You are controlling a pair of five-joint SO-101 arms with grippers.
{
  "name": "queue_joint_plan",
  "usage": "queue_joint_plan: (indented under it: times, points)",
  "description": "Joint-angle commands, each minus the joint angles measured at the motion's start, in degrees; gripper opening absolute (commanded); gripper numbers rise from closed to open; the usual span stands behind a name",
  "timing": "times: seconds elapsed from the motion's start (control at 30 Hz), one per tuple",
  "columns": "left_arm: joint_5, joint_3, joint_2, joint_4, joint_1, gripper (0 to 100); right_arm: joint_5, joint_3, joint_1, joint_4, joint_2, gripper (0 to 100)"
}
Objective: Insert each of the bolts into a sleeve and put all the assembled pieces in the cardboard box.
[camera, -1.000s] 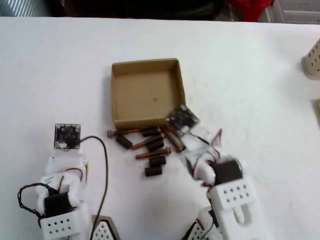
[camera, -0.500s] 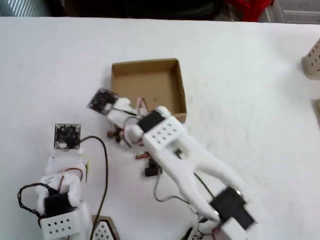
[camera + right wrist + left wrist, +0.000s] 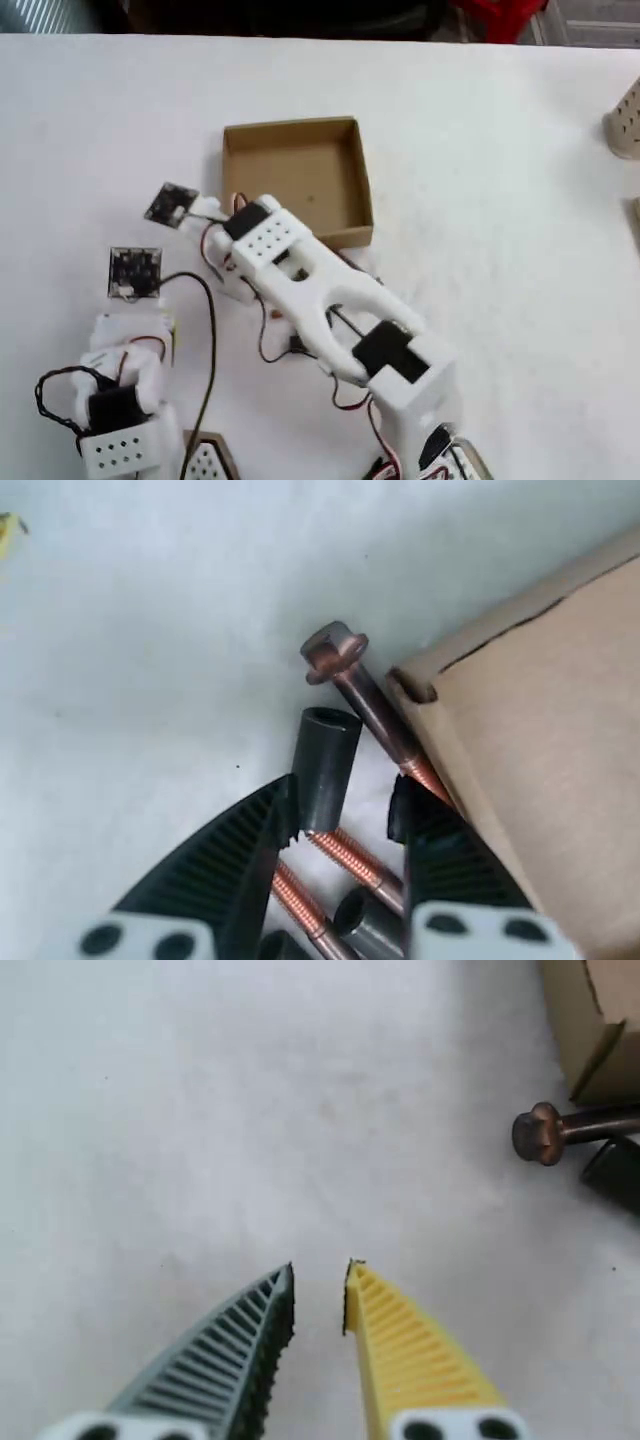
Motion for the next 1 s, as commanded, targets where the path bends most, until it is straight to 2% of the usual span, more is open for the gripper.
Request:
queue_joint_plan:
  times: [0.0,0.47,0.8,0.93,0.97]
  points:
    - [0.35,-2.02,-0.22,-0.7,-0.31,12,-0.18,-2.81,-1.01,0.13,0.92,13.7]
    - [0.35,-2.02,-0.22,-0.35,-0.31,12,1.93,-2.81,1.8,-6.55,8.22,13.8]
    - [0.35,-2.02,-0.22,-0.35,-0.31,12,2.02,-2.99,1.71,-6.81,8.84,13.2]
    - [0.35,-2.02,-0.22,-0.35,-0.31,12,1.76,-3.78,1.8,-5.58,9.19,0.6]
    - [0.35,-2.02,-0.22,-0.35,-0.31,12,1.76,-3.69,1.89,-5.32,9.19,2.6]
